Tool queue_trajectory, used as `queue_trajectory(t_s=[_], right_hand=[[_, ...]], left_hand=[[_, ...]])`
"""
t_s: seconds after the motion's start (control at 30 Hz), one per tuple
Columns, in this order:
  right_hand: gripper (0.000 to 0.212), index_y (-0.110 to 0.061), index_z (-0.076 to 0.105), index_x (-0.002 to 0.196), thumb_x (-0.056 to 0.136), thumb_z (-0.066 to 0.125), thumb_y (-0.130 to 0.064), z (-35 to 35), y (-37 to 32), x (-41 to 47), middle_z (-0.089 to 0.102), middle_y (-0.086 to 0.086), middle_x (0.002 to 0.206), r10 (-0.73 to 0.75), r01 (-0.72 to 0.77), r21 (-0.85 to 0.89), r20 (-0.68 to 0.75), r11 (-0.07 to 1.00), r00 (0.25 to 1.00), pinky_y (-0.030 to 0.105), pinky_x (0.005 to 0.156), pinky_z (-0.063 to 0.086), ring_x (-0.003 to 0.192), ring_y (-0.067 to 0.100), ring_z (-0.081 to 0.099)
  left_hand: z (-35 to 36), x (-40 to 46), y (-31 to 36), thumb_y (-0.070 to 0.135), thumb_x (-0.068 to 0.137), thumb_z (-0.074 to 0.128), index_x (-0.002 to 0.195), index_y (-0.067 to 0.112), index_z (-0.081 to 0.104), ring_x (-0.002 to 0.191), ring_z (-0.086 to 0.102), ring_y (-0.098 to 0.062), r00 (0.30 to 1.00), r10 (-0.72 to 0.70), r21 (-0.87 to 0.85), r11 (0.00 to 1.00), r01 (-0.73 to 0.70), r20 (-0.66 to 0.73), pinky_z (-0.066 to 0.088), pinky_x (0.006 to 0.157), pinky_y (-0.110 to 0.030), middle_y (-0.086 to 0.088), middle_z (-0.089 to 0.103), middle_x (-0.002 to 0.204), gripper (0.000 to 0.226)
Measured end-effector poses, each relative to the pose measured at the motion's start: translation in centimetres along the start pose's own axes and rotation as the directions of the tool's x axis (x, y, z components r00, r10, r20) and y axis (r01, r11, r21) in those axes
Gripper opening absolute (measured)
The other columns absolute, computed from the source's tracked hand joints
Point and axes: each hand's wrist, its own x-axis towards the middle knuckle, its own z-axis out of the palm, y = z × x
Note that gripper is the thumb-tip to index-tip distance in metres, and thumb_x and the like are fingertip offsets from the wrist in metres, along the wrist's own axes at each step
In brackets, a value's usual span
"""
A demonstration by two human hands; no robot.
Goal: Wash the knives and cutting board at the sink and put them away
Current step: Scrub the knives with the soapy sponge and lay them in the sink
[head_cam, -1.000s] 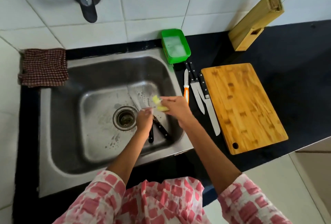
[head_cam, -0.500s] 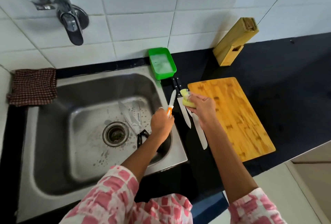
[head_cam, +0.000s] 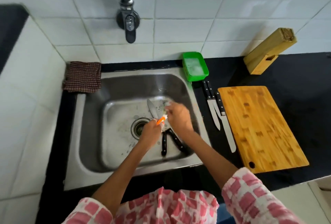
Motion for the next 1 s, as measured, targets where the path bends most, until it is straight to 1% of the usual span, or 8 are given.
queue_trajectory(t_s=[0.07,0.2,0.37,0.53,0.6,0.77,0.93,1.0], right_hand=[[0.017,-0.001,0.07,0.076,0.076,0.053,0.003,1.2,-1.8,-2.2,0.07,0.015,0.09,-0.088,0.087,0.088,-0.003,0.992,0.996,0.033,0.077,0.049,0.084,0.031,0.063],[0.017,-0.002,0.062,0.065,0.071,0.048,0.005,0.6,-2.1,0.3,0.065,0.014,0.072,0.086,-0.08,0.113,-0.048,0.99,0.995,0.036,0.066,0.048,0.069,0.031,0.057],[0.018,0.001,0.07,0.076,0.072,0.053,0.007,0.9,-4.0,-1.5,0.071,0.015,0.086,-0.047,0.054,0.126,-0.059,0.991,0.997,0.034,0.071,0.047,0.078,0.029,0.061],[0.021,-0.007,0.069,0.106,0.09,0.056,-0.01,-1.7,-1.3,3.0,0.067,0.001,0.085,0.448,-0.354,0.45,-0.117,0.82,0.886,0.008,0.041,0.036,0.051,0.001,0.044],[0.021,-0.009,0.067,0.109,0.09,0.058,-0.014,-2.0,-1.8,2.0,0.065,-0.001,0.082,0.419,-0.319,0.549,-0.063,0.772,0.906,0.007,0.036,0.033,0.045,0.0,0.042],[0.015,-0.009,0.073,0.097,0.086,0.064,-0.012,0.2,-3.9,-2.2,0.07,0.0,0.092,0.31,-0.219,0.548,-0.077,0.807,0.948,0.016,0.076,0.05,0.083,0.008,0.064],[0.018,-0.009,0.072,0.097,0.085,0.061,-0.003,-0.1,-5.0,-1.8,0.07,-0.001,0.091,0.19,-0.102,0.443,-0.161,0.891,0.968,0.012,0.076,0.049,0.08,0.007,0.063],[0.021,-0.009,0.071,0.103,0.086,0.059,-0.005,-0.4,-5.3,-1.0,0.072,0.005,0.096,0.129,-0.077,0.329,-0.138,0.941,0.982,0.025,0.08,0.052,0.084,0.016,0.066]], left_hand=[[-1.1,-0.3,-0.2,0.018,0.092,0.047,0.059,0.018,0.046,0.058,0.042,-0.02,1.0,-0.01,-0.147,0.989,0.012,0.017,0.032,0.06,-0.033,0.002,0.044,0.054,0.033],[-2.4,-1.8,-0.1,0.024,0.093,0.052,0.072,0.018,0.051,0.045,0.031,-0.008,0.992,-0.085,-0.368,0.923,0.113,0.092,0.025,0.043,-0.021,0.005,0.036,0.053,0.021],[-3.2,-2.2,0.0,0.018,0.092,0.055,0.102,0.017,0.048,0.053,0.045,-0.008,0.999,-0.037,-0.367,0.93,0.036,0.003,0.034,0.042,-0.02,0.0,0.052,0.069,0.013],[-3.6,-3.2,0.4,0.019,0.097,0.044,0.09,0.014,0.049,0.034,0.039,-0.002,0.999,0.027,-0.28,0.96,-0.016,0.038,0.031,0.039,-0.018,-0.002,0.064,0.072,0.01],[-4.1,-2.7,0.6,0.027,0.099,0.039,0.094,0.01,0.059,0.038,0.038,-0.005,0.997,-0.049,-0.304,0.95,0.066,0.063,0.029,0.036,-0.018,0.0,0.058,0.07,0.027],[-4.8,-2.1,0.9,0.034,0.097,0.042,0.072,0.016,0.052,0.038,0.034,-0.006,0.987,-0.132,-0.371,0.916,0.155,0.086,0.025,0.036,-0.014,0.0,0.042,0.059,0.032],[-5.0,-1.9,0.8,0.029,0.098,0.04,0.091,0.01,0.068,0.043,0.036,-0.008,0.998,-0.058,-0.268,0.962,0.047,-0.035,0.03,0.043,-0.02,-0.004,0.066,0.073,0.034],[-4.9,-2.0,0.8,0.027,0.099,0.04,0.085,0.009,0.066,0.04,0.04,-0.003,0.997,0.0,-0.201,0.979,-0.015,-0.073,0.032,0.047,-0.02,-0.001,0.062,0.064,0.034]])
